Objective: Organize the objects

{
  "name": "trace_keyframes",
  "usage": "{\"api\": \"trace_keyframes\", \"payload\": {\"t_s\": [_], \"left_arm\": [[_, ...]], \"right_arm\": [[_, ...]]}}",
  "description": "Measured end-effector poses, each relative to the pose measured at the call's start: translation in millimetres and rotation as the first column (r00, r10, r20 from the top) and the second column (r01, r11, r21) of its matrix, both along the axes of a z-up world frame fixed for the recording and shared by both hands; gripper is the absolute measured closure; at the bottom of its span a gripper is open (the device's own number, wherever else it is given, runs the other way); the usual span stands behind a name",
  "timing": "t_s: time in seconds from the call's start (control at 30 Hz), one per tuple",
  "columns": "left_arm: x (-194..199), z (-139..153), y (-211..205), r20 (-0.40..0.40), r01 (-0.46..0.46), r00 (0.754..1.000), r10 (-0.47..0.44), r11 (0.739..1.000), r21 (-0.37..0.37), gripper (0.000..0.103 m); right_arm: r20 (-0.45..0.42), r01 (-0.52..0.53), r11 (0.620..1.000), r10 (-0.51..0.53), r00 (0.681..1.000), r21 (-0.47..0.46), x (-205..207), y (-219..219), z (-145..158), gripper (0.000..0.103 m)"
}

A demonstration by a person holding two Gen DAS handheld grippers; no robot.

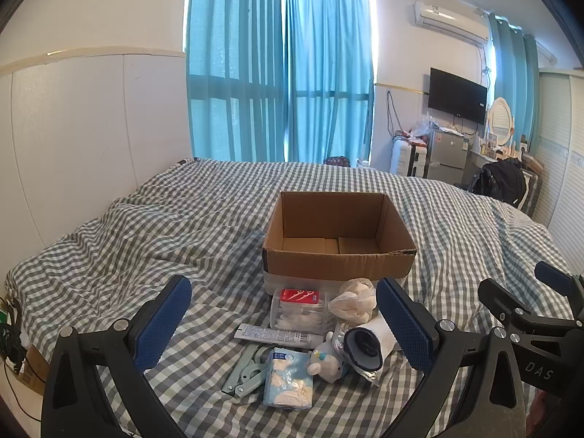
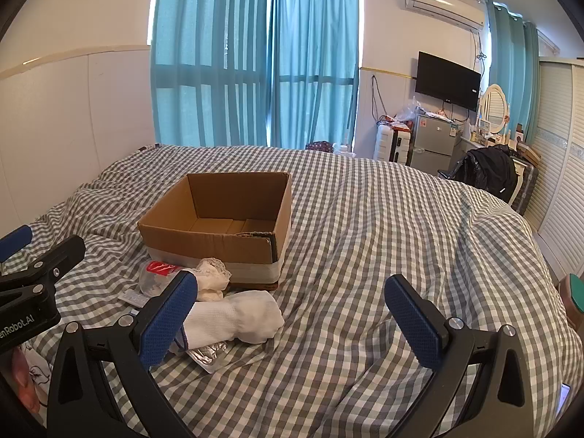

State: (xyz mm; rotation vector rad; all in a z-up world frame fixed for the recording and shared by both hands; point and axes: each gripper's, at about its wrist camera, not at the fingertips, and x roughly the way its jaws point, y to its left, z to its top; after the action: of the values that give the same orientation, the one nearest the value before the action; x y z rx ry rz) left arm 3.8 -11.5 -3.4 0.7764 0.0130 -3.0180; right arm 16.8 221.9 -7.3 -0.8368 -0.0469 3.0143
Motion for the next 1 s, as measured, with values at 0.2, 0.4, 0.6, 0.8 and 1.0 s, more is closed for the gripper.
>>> {"api": "trace_keyframes", "payload": {"t_s": [0.2, 0.4, 0.6, 0.8, 1.0], "left_arm": [[1.4, 0.3, 1.1, -0.001, 0.004, 1.0, -0.004, 1.0, -0.006, 0.0], [1.6, 1.8, 2.8, -0.002, 0.008, 1.0, -0.008, 1.0, -0.012, 0.0], [1.9, 2.5, 3.7, -0.002, 0.007, 1.0, -0.007, 1.0, -0.016, 0.0], [3.1, 2.6, 3.5, -0.004, 0.005, 1.0, -0.005, 1.0, -0.021, 0.0], [3.9, 1.8, 4.1, 0.001, 0.004, 1.0, -0.004, 1.0, -0.027, 0.0]], "right_arm": [[0.001, -0.003, 1.0, 0.003, 1.0, 0.003, -0.2, -1.2, 1.2, 0.0], [0.001, -0.003, 1.0, 0.003, 1.0, 0.002, -0.5, -1.8, 2.6, 0.0], [-0.002, -0.004, 1.0, 0.004, 1.0, 0.001, 0.5, -3.3, 4.6, 0.0], [-0.006, -0.005, 1.0, 0.005, 1.0, 0.004, 1.8, -4.5, 5.9, 0.0], [-0.007, -0.004, 1.0, 0.004, 1.0, 0.003, 2.5, -4.6, 5.3, 0.0]]}}
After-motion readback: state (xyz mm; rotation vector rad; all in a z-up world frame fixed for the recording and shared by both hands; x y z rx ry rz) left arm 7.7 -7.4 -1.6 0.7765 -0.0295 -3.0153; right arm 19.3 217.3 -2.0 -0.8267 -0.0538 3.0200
